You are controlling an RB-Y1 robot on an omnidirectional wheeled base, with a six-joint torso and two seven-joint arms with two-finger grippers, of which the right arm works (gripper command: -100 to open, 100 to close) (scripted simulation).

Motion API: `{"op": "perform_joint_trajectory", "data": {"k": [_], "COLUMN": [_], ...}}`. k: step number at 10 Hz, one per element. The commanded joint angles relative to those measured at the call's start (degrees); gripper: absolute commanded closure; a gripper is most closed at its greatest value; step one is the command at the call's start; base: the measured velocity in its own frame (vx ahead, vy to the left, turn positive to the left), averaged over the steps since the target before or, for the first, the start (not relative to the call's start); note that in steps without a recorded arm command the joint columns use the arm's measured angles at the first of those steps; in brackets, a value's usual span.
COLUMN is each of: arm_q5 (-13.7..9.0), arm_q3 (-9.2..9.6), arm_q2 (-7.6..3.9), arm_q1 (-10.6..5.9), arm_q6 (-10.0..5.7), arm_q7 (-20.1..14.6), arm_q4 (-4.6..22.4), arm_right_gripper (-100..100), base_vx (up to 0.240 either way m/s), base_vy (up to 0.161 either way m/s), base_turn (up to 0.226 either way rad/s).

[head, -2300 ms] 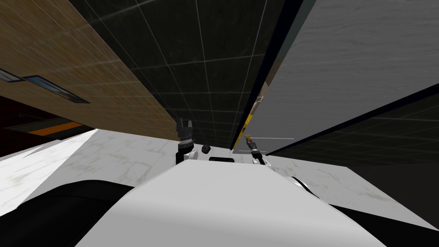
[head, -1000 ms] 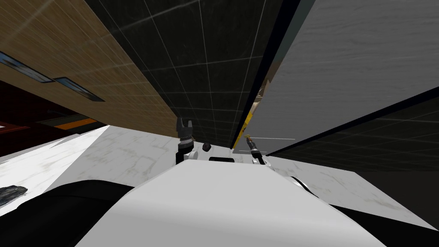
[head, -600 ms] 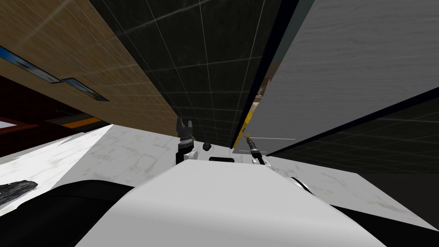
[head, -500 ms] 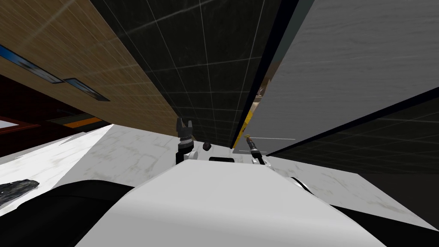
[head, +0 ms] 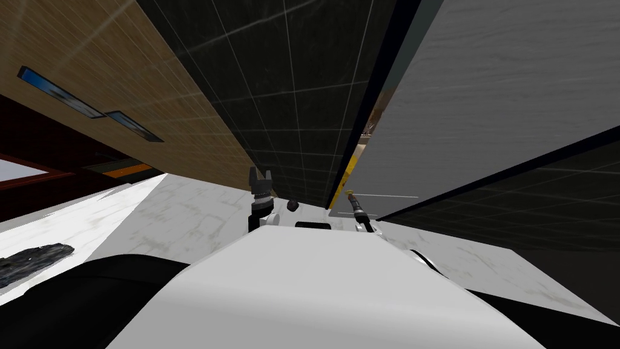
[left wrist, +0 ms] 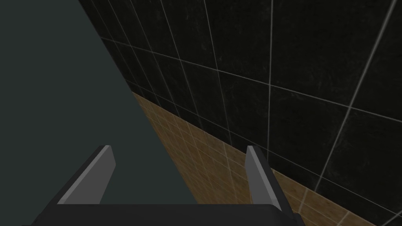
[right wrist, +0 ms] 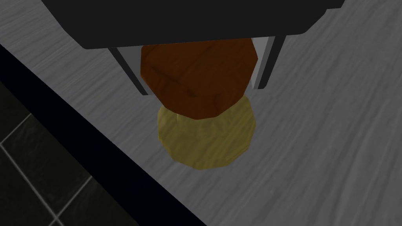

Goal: Pull the door open

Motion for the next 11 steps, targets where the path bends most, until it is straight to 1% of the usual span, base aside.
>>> {"op": "perform_joint_trajectory", "data": {"k": [1,2,3,5,6,7,8,9,10,11], "arm_q5": [-0.4,-0.4,-0.8,-1.2,-1.7,-1.7,-2.1,-2.1,-2.6,-3.0], "arm_q3": [0.37,0.37,0.53,0.70,0.86,0.86,1.03,1.03,1.21,1.38], "arm_q2": [0.28,0.28,0.30,0.33,0.35,0.35,0.37,0.37,0.40,0.42], "arm_q1": [0.25,0.25,0.27,0.29,0.32,0.32,0.34,0.34,0.37,0.40], "arm_q6": [0.09,0.09,0.21,0.34,0.47,0.47,0.60,0.60,0.73,0.87], "arm_q7": [-2.9,-3.1,-5.4,-7.9,-9.8,-10.3,-12.5,-12.7,-15.0,-16.4], "arm_q4": [-0.4,-0.4,-0.6,-0.7,-0.9,-0.9,-1.0,-1.0,-1.2,-1.3], "arm_right_gripper": [100,100,100,100,100,100,100,100,100,100], "base_vx": [-0.031,-0.023,-0.033,-0.047,-0.036,-0.030,-0.032,-0.031,-0.039,-0.053], "base_vy": [-0.015,-0.013,-0.016,-0.023,-0.012,-0.011,-0.017,-0.016,-0.017,-0.022], "base_turn": [0.044,0.027,0.041,0.047,0.046,0.020,0.037,0.028,0.051,0.072]}}
